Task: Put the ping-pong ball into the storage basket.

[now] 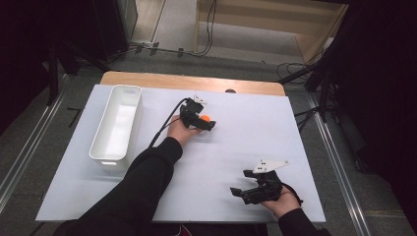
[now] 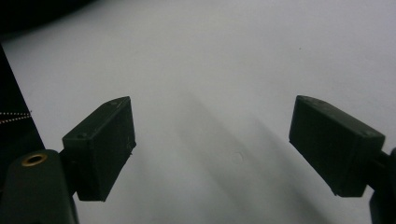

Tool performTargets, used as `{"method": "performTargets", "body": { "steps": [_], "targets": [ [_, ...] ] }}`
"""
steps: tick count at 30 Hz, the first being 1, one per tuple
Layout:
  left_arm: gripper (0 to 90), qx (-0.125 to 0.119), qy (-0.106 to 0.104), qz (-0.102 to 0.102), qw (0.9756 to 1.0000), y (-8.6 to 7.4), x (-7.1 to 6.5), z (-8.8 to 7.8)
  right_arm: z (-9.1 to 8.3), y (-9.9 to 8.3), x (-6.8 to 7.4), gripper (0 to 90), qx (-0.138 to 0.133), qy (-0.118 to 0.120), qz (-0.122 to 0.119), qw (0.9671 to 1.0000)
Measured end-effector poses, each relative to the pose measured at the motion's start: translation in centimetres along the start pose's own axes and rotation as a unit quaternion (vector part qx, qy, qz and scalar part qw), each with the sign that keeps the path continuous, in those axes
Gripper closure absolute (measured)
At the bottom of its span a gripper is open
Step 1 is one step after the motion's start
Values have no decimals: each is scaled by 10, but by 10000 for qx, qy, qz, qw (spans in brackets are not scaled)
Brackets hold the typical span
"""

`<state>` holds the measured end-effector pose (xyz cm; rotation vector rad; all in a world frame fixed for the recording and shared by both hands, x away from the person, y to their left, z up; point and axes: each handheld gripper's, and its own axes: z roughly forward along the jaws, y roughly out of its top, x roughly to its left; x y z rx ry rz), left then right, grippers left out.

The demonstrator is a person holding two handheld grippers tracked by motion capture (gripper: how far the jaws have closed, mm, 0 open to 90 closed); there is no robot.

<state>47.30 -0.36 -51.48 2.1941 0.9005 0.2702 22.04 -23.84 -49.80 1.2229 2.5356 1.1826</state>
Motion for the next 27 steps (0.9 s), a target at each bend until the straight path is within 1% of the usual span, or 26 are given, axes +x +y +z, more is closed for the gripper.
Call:
{"method": "performTargets", "body": {
  "steps": [2, 3, 4, 5, 6, 7, 10, 12, 14, 15, 16, 17, 20, 25, 27],
  "targets": [
    [16, 2, 40, 39, 10000, 0, -1, 1, 0, 0, 0, 131, 9, -7, -9, 10000],
    [18, 52, 140, 118, 9998, 0, -4, 2, 0, 0, 0, 131, 6, -5, -8, 10000],
    [21, 52, 140, 118, 9998, 0, -4, 2, 0, 0, 0, 132, 9, -7, -1, 10000],
    [39, 96, 354, 246, 9990, 0, -7, 2, 0, 0, 0, 131, 9, -18, 6, 10000],
    [48, 96, 354, 246, 9990, 0, -7, 2, 0, 0, 0, 131, 6, -19, 16, 10000],
    [51, 128, 474, 369, 9981, 0, -10, 4, 0, 0, 0, 131, 1, -16, 19, 10000],
    [57, 123, 453, 348, 9983, 0, -9, 3, 0, -1, 0, 131, 9, -23, 38, 10000],
    [62, 100, 476, 324, 9983, 0, -10, 3, 0, -1, 0, 131, 11, -25, 38, 10000],
    [84, 97, 482, 362, 9981, -1, -11, 3, 0, -1, 0, 131, 16, -27, 35, 10000],
    [84, 68, 449, 402, 9982, -1, -11, 2, 0, -1, 0, 131, 16, -31, 31, 10000],
    [148, 18, 382, 506, 9980, -2, -12, 1, 0, -1, 0, 131, 25, -38, 15, 10000],
    [169, 9, 372, 504, 9980, -2, -13, 0, 0, -1, 0, 131, 28, -40, 22, 10000],
    [189, -1, 358, 492, 9981, -3, -13, 0, 1, -1, -1, 131, 35, -56, 42, 10000],
    [275, -70, 413, 438, 9982, -4, -13, -3, 1, -2, -1, 132, 39, -85, 55, 9999],
    [307, -80, 406, 458, 9981, -5, -14, -3, 1, -2, -1, 131, 37, -86, 54, 9999]
  ]
}}
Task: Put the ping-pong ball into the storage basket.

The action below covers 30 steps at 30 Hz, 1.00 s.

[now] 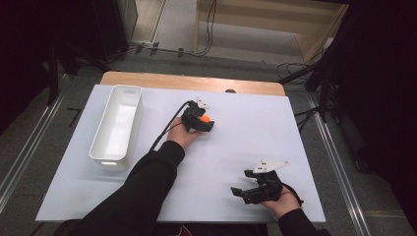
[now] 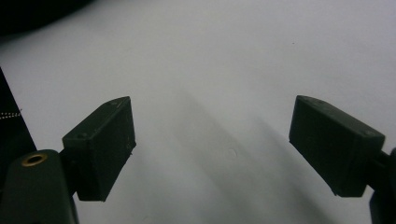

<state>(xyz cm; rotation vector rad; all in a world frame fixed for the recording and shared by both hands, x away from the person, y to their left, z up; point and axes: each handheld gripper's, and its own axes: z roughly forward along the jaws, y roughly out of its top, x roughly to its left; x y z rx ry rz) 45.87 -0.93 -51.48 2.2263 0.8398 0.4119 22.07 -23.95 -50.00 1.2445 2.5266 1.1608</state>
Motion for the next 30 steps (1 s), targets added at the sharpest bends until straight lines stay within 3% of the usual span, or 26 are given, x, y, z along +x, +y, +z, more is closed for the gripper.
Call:
{"method": "performTargets", "body": {
  "steps": [6, 18, 23, 30],
  "targets": [
    [506, -88, -67, -19, 9999, -2, -2, -3, 1, 0, -1, 131, 19, -9, -13, 10000],
    [511, -91, -94, -127, 9998, -1, 0, -4, 2, 1, -2, 131, 14, 28, 35, 10000],
    [511, -47, -345, -459, 9983, -1, 5, -8, 2, 1, -3, 131, 9, 19, 18, 10000],
    [511, 114, -498, -430, 9978, 2, 2, -17, 2, 2, -4, 131, 0, 7, 38, 10000]
  ]
}}
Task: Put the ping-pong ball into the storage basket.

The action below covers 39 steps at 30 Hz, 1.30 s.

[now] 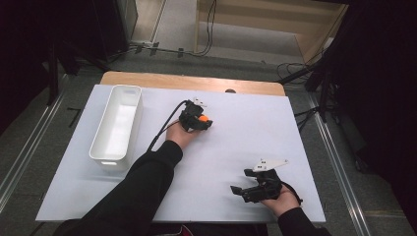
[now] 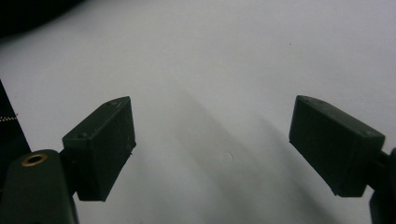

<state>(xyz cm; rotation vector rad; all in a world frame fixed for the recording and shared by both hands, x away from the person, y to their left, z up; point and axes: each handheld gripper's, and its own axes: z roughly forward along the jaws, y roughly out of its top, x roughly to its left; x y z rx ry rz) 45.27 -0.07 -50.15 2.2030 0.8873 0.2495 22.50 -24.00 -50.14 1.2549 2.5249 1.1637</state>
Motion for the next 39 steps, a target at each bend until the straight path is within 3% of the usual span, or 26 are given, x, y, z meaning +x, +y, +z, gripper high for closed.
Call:
{"method": "performTargets", "body": {
  "steps": [12, 18, 19, 23, 32, 35, 39],
  "targets": [
    [510, 29, -499, -147, 9986, 5, -12, -35, 0, 1, -2, 131, -33, -58, 75, 9999],
    [510, 21, -642, -105, 9979, 5, -17, -51, 0, 0, -4, 131, -44, -49, 64, 10000],
    [510, 46, -787, -157, 9968, 6, -18, -57, 0, 1, -4, 131, -66, -68, 54, 9999],
    [510, 173, -826, -41, 9964, 7, -20, -69, 0, 2, -4, 132, -125, -46, 75, 9999],
    [510, 107, -951, -141, 9953, 10, -18, -98, 1, 6, -5, 131, -156, -37, 100, 9998],
    [510, 167, -896, -91, 9958, 11, -17, -106, 1, 6, -5, 131, -170, -54, 71, 9998],
    [509, 273, -1001, -84, 9946, 14, -16, -115, 2, 7, -3, 131, -189, -3, 26, 9998]
  ]
}}
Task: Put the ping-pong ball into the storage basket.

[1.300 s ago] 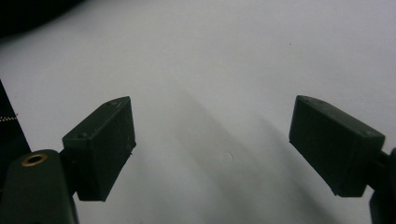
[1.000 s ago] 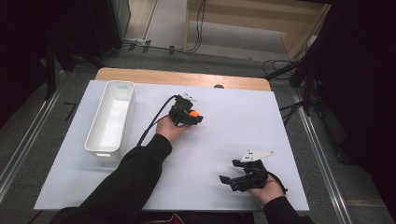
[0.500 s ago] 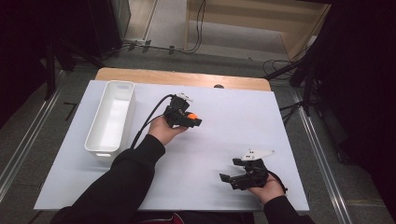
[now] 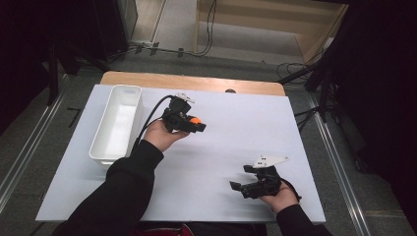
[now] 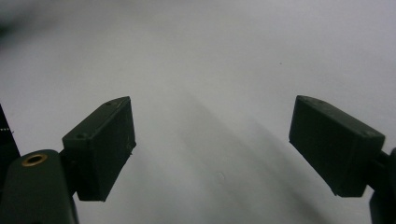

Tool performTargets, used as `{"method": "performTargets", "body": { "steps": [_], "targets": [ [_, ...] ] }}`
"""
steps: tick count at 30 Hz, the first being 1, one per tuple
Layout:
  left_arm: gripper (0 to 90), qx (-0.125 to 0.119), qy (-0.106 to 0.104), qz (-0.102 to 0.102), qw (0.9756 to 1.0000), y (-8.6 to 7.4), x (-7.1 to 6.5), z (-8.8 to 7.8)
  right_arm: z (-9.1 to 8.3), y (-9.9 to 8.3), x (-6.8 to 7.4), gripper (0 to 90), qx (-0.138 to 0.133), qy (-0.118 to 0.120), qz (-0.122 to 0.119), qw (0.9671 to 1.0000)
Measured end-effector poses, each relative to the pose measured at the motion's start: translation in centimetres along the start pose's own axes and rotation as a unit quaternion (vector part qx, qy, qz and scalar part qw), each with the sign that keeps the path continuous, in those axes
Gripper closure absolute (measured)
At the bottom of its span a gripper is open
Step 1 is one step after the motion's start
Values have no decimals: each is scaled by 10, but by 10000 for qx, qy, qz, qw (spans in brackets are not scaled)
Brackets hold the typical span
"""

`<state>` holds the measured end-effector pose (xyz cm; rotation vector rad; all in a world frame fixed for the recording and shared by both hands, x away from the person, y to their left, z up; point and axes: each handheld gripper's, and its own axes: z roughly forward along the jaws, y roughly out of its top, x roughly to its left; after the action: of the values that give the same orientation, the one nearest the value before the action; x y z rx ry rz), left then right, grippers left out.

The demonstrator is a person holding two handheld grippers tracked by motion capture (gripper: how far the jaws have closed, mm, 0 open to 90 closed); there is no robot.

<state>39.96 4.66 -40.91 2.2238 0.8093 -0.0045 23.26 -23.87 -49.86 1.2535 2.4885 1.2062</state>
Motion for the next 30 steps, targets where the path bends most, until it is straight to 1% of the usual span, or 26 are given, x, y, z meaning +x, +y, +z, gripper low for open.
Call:
{"method": "performTargets", "body": {
  "steps": [4, 5, 7, 9, 12, 13, 15, 18, 20, 21, 22, 23, 24, 25, 26, 29, 30],
  "targets": [
    [510, 20, -22, 27, 10000, 3, -2, -6, 1, -1, -1, 131, 4, 34, -8, 10000],
    [510, 45, 25, 52, 10000, 4, -3, -10, 1, -1, -1, 132, -5, 23, -7, 10000],
    [510, 26, 2, 35, 10000, 4, -2, -12, 0, -1, -1, 131, -24, 35, 13, 10000],
    [510, 84, -27, 21, 10000, 3, 0, -17, -1, -2, -2, 131, -35, 47, -3, 10000],
    [510, 94, -31, -28, 9999, 3, 1, -20, -2, -2, -2, 132, -67, 34, -3, 10000],
    [510, 142, -29, -8, 9999, 3, 2, -24, -2, -2, -2, 131, -86, 53, -6, 9999],
    [510, 140, -6, -10, 9999, 3, 2, -25, -2, -2, -2, 131, -85, 61, -12, 9999],
    [509, 153, -5, 36, 9999, 3, 3, -35, -2, -1, -2, 131, -101, 54, -12, 9999],
    [510, 161, -9, 26, 9999, 3, 3, -37, -2, -1, -1, 131, -95, 64, -34, 9999],
    [509, 169, -9, 45, 9998, 4, 3, -43, -2, -1, -1, 131, -94, 75, -75, 9999],
    [509, 169, -9, 45, 9998, 4, 3, -43, -2, -1, -1, 132, -76, 81, -55, 9999],
    [509, 186, 5, 50, 9998, 4, 3, -45, -2, -1, -1, 132, -76, 81, -55, 9999],
    [509, 203, 61, 62, 9998, 3, 3, -49, -2, 0, 0, 131, -74, 86, -34, 9999],
    [509, 203, 61, 62, 9998, 3, 3, -49, -2, 0, 0, 131, -74, 86, -34, 9999],
    [509, 230, 85, 97, 9997, 3, 4, -53, -2, 0, 0, 131, -82, 72, -65, 9999],
    [509, 223, 65, 74, 9997, 3, 5, -57, -2, 0, 1, 131, -97, 74, -67, 9999],
    [509, 237, 92, 84, 9996, 3, 6, -62, -2, 0, 1, 131, -108, 82, -81, 9999]
  ]
}}
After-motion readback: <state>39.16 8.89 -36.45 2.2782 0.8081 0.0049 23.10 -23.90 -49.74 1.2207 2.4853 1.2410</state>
